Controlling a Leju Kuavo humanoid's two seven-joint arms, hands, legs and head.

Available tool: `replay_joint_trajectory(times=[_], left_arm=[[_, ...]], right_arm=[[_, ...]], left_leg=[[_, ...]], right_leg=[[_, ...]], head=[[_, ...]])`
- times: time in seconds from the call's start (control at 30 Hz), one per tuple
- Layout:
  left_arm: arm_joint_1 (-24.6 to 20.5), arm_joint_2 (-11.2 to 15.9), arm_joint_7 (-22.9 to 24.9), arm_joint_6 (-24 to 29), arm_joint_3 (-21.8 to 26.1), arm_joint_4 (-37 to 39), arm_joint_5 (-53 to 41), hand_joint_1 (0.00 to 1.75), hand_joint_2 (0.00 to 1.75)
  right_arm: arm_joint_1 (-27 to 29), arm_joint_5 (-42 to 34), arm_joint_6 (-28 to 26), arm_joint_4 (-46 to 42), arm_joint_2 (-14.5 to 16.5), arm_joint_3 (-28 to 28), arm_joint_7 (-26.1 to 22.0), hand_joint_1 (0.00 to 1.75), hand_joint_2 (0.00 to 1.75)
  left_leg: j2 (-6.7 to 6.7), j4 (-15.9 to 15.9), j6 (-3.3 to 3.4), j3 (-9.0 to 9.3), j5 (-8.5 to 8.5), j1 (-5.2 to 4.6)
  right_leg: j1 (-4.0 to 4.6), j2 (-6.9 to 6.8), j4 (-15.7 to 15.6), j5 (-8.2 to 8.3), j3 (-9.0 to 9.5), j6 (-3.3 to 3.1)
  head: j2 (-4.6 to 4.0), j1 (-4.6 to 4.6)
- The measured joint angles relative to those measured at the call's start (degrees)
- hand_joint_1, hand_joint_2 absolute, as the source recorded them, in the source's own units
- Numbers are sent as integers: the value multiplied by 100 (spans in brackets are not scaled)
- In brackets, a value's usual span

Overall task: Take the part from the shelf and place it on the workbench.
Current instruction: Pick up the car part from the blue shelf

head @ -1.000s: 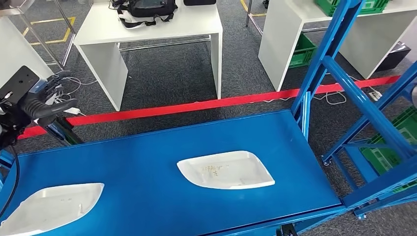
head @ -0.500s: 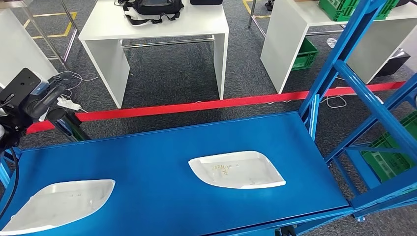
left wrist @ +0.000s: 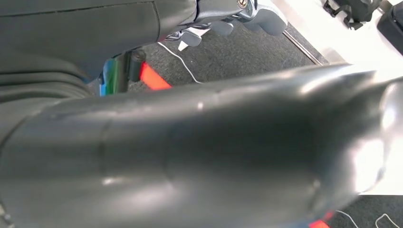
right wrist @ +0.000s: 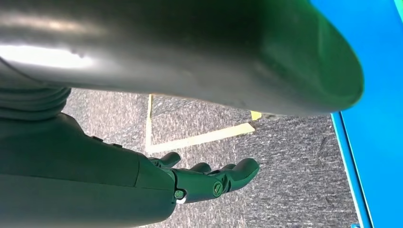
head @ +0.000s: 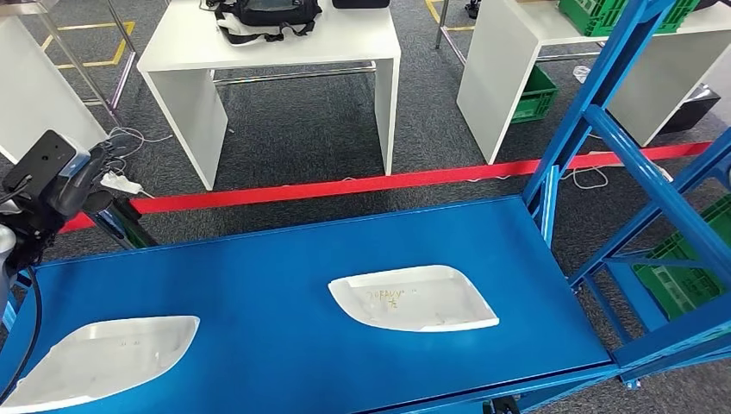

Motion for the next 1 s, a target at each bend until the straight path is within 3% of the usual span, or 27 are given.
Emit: replay_joint_trajectory(times=[0.1, 0.13, 0.2, 0.27, 0.3, 0.33, 0.37, 0.43, 0.47, 0.5, 0.6, 0.63, 0.7, 0.77, 0.8, 0.87, 0.93, 1.0], left_arm=[[7, 77, -12, -19, -1, -26, 44, 0, 0], [6, 88, -18, -21, -2, -33, 57, 0, 0], [8, 91, -23, -21, -4, -40, 71, 0, 0], [22, 90, -22, -21, -5, -38, 74, 0, 0], [34, 89, -21, -21, -5, -36, 74, 0, 0], [46, 89, -19, -21, -7, -34, 75, 0, 0], [55, 88, -16, -20, -8, -34, 77, 0, 0], [55, 83, -1, -19, -14, -39, 82, 0, 0], [46, 81, 9, -19, -17, -41, 86, 0, 0], [32, 75, 18, -15, -24, -41, 92, 0, 0], [-8, 56, 30, 17, -49, -32, 108, 0, 0], [-11, 52, 32, 33, -60, -26, 108, 0, 0], [-7, 45, 33, 68, -78, -12, 108, 0, 0], [9, 36, 36, 92, -88, 1, 108, 0, 0], [26, 31, 38, 98, -91, 8, 108, 0, 0], [57, 19, 41, 101, -96, 17, 108, 0, 0], [61, 10, 41, 104, -102, 13, 108, 0, 0], [53, 7, 40, 107, -105, 7, 108, 0, 0]], right_arm=[[12, 28, 17, 0, -4, 0, 0, 0, 0], [15, 30, 17, 0, -7, 0, -2, 0, 0], [14, 30, 20, 0, -16, 0, -6, 0, 0], [13, 30, 21, 0, -22, 0, -9, 0, 0], [15, 30, 21, 0, -25, 0, -10, 0, 0], [16, 30, 21, 0, -28, 0, -12, 0, 0], [15, 27, 21, 0, -30, 0, -15, 0, 0], [-3, 8, 21, 1, -34, 0, -18, 0, 0], [-14, -6, 19, 1, -34, -1, -18, 0, 0], [-26, -25, 16, 1, -34, -3, -13, 0, 0], [-39, -65, -8, 0, -32, -18, 6, 0, 0], [-40, -71, -16, 0, -32, -26, 11, 0, 0], [-40, -74, -27, 0, -32, -45, 20, 0, 0], [-38, -75, -33, 0, -33, -58, 24, 0, 0], [-37, -75, -33, 0, -33, -60, 25, 0, 0], [-37, -75, -33, 0, -33, -66, 25, 0, 0], [-38, -74, -33, 0, -33, -72, 25, 0, 0], [-40, -73, -33, 0, -33, -74, 25, 0, 0]], left_leg=[[16, -36, 53, 17, 60, 17], [27, -74, 81, 27, 96, 38], [48, -132, 121, 25, 155, 74], [57, -114, 125, -25, 177, 81], [61, -92, 116, -58, 184, 86], [64, -65, 102, -94, 193, 95], [65, -33, 83, -133, 201, 109], [62, 40, 24, -207, 217, 131], [59, 72, -16, -236, 223, 133], [56, 100, -59, -257, 233, 129], [47, 102, -191, -294, 289, 123], [47, 130, -228, -327, 239, 128], [51, 505, -282, -476, -129, 141], [52, 1240, -315, -680, -644, 143], [51, 1547, -319, -732, -794, 142], [51, 1633, -292, -583, -770, 138], [47, 1003, -224, -81, -522, 122], [43, 500, -175, 281, -394, 106]], right_leg=[[-2, 11, 9, 6, 4, 50], [4, 9, 79, -70, -20, 64], [3, -3, 547, -426, -195, 94], [-18, -11, 1302, -835, -479, 132], [-34, -14, 1550, -925, -552, 151], [-48, -19, 1599, -914, -528, 166], [-64, -26, 1410, -808, -382, 182], [-91, -41, 674, -575, 88, 202], [-88, -37, 412, -484, 239, 187], [-84, -31, 267, -462, 309, 156], [-79, -20, 229, -408, 240, 6], [-83, -24, 219, -365, 211, -46], [-92, -34, 188, -260, 127, -131], [-77, -33, 183, -159, 5, -167], [-67, -33, 185, -109, -59, -174], [-47, -32, 188, -13, -181, -175], [-30, -29, 189, 78, -278, -164], [-22, -28, 190, 126, -321, -154]], head=[[0, -1], [0, 8], [0, 40], [0, 64], [0, 65], [0, 66], [0, 68], [0, 76], [0, 79], [0, 79], [0, 56], [0, 47], [0, 15], [0, -15], [0, -17], [0, -20], [0, -20], [0, -19]])
